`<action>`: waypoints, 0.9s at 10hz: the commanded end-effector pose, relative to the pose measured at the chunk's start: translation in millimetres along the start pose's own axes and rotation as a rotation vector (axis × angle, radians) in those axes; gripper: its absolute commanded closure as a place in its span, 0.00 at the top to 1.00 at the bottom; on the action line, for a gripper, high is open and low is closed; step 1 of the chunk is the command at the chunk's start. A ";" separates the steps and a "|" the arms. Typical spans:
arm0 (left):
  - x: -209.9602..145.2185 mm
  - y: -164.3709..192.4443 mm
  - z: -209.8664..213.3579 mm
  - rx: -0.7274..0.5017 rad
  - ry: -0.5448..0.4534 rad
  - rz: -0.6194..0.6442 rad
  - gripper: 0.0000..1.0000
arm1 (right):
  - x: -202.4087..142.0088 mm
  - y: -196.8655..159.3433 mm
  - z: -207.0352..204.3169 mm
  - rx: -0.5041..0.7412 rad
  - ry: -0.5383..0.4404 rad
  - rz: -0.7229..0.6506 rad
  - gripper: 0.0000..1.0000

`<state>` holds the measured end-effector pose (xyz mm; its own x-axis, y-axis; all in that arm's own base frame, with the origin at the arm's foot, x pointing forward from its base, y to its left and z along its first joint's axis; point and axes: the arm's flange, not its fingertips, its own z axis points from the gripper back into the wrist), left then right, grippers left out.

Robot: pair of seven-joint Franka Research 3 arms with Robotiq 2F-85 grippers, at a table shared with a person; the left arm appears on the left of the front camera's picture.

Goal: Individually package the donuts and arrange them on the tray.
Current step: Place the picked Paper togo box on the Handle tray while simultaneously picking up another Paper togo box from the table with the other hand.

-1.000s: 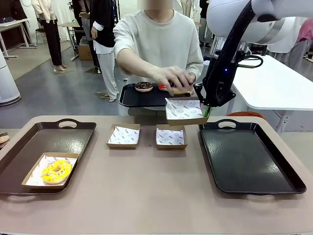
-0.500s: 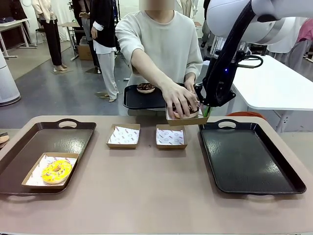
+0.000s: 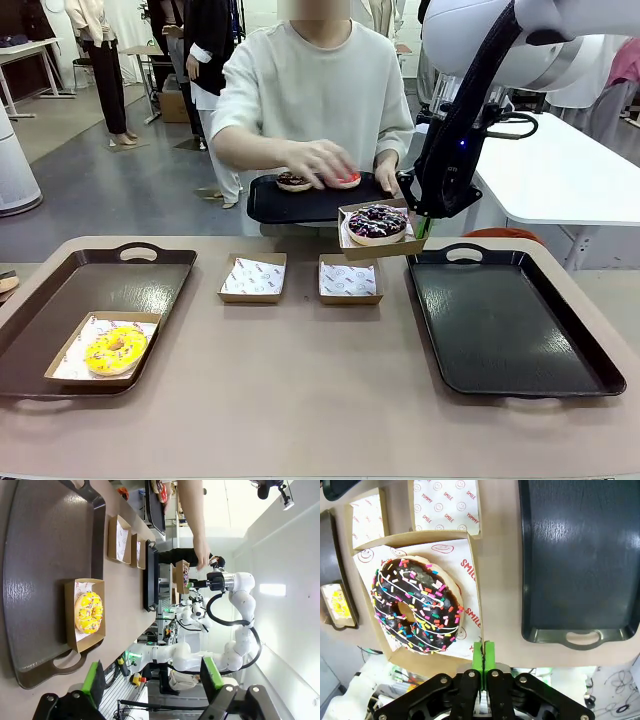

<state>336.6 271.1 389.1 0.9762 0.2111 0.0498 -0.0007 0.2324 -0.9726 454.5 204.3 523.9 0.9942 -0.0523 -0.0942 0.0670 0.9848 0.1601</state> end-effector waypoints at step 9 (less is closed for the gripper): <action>-2.5 -0.6 1.3 -0.009 -0.001 -0.006 1.00 | -2.1 -1.1 1.5 0.007 -0.001 -0.001 0.00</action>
<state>336.6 271.1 389.1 0.9762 0.2111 0.0498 -0.0007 0.2324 -0.9726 454.5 204.3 523.9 0.9942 -0.0523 -0.0942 0.0670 0.9848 0.1601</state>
